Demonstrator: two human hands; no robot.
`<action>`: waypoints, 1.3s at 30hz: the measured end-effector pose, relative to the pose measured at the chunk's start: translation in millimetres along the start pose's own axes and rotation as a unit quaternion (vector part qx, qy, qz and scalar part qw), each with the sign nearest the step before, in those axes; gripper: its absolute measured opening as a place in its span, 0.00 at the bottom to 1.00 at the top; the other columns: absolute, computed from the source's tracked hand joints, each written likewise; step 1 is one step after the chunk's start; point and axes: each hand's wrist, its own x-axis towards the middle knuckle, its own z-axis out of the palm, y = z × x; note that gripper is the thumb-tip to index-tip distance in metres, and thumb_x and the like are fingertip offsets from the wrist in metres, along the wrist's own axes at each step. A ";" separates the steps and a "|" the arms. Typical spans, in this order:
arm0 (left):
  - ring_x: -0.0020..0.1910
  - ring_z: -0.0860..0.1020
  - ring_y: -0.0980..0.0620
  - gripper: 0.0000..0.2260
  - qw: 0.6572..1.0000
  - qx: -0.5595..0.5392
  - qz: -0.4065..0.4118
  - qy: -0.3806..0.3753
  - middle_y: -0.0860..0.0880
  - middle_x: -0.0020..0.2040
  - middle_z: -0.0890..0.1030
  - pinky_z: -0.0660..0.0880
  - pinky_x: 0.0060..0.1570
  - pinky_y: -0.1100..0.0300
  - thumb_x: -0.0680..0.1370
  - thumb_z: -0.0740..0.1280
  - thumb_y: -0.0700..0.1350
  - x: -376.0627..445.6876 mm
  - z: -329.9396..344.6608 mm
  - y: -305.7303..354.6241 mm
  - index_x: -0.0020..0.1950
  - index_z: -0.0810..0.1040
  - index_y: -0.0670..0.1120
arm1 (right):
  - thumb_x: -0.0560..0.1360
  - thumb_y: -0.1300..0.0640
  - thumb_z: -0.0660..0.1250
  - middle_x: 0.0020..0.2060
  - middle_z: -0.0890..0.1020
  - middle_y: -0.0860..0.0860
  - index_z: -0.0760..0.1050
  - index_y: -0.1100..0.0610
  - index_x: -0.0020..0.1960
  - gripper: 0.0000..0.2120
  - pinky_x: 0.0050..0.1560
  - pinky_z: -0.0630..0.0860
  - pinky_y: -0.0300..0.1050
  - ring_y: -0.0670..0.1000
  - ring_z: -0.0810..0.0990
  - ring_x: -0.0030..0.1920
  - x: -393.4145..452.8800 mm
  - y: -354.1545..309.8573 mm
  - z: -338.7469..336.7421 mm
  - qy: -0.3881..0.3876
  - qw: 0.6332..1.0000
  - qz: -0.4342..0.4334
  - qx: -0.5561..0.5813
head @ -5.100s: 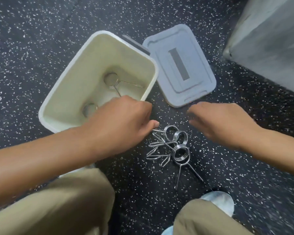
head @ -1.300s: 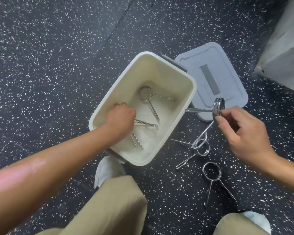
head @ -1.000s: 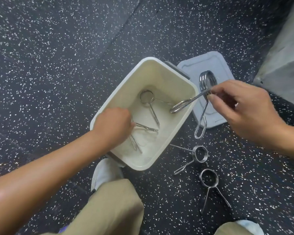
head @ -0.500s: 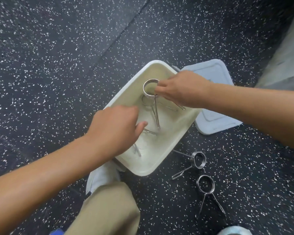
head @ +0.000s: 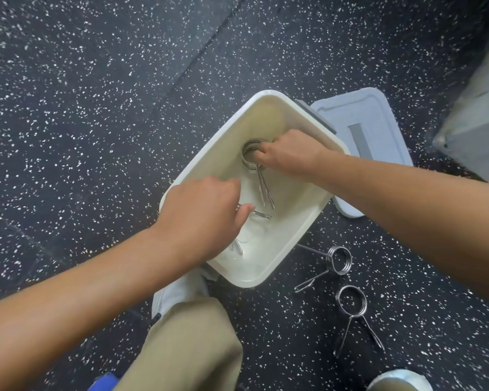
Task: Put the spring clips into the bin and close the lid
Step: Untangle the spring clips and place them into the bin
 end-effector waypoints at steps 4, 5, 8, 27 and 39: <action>0.44 0.80 0.41 0.18 1.000 0.007 -0.001 -0.004 0.49 0.47 0.82 0.65 0.35 0.54 0.81 0.56 0.63 -0.9 -1.0 0.4 0.51 0.75 0.49 | 0.75 0.68 0.59 0.57 0.78 0.56 0.69 0.57 0.65 0.19 0.32 0.69 0.49 0.60 0.83 0.45 -5.0 -2.1 -5.7 -0.014 0.999 0.030 0.024; 0.44 0.80 0.42 0.19 1.000 0.007 -0.001 -0.005 0.49 0.47 0.82 0.66 0.35 0.54 0.81 0.56 0.63 -1.0 -0.9 0.7 0.51 0.75 0.49 | 0.76 0.68 0.59 0.57 0.78 0.56 0.68 0.58 0.65 0.19 0.33 0.68 0.49 0.60 0.83 0.46 -6.8 -2.8 -7.1 -0.016 0.999 0.040 0.034; 0.44 0.80 0.41 0.19 1.000 0.004 0.003 -0.002 0.49 0.46 0.83 0.69 0.35 0.53 0.81 0.56 0.63 0.0 0.4 2.5 0.51 0.75 0.49 | 0.76 0.68 0.58 0.54 0.78 0.57 0.69 0.59 0.64 0.17 0.34 0.68 0.50 0.61 0.83 0.45 -13.8 -2.2 -13.8 -0.007 0.996 0.064 0.062; 0.41 0.79 0.43 0.17 0.984 -0.044 0.172 -0.014 0.50 0.40 0.80 0.72 0.35 0.52 0.81 0.56 0.62 6.8 -4.0 94.8 0.48 0.74 0.49 | 0.80 0.48 0.61 0.48 0.83 0.42 0.76 0.45 0.57 0.08 0.40 0.71 0.47 0.49 0.79 0.42 -226.9 -25.6 -16.5 0.040 0.882 0.253 0.395; 0.52 0.78 0.43 0.11 0.919 0.086 0.370 -0.105 0.46 0.55 0.76 0.73 0.39 0.50 0.81 0.62 0.45 34.0 79.2 164.4 0.64 0.73 0.47 | 0.81 0.49 0.55 0.50 0.79 0.48 0.68 0.50 0.56 0.08 0.42 0.76 0.50 0.56 0.81 0.47 -299.3 -149.6 80.4 -0.099 0.871 0.232 0.421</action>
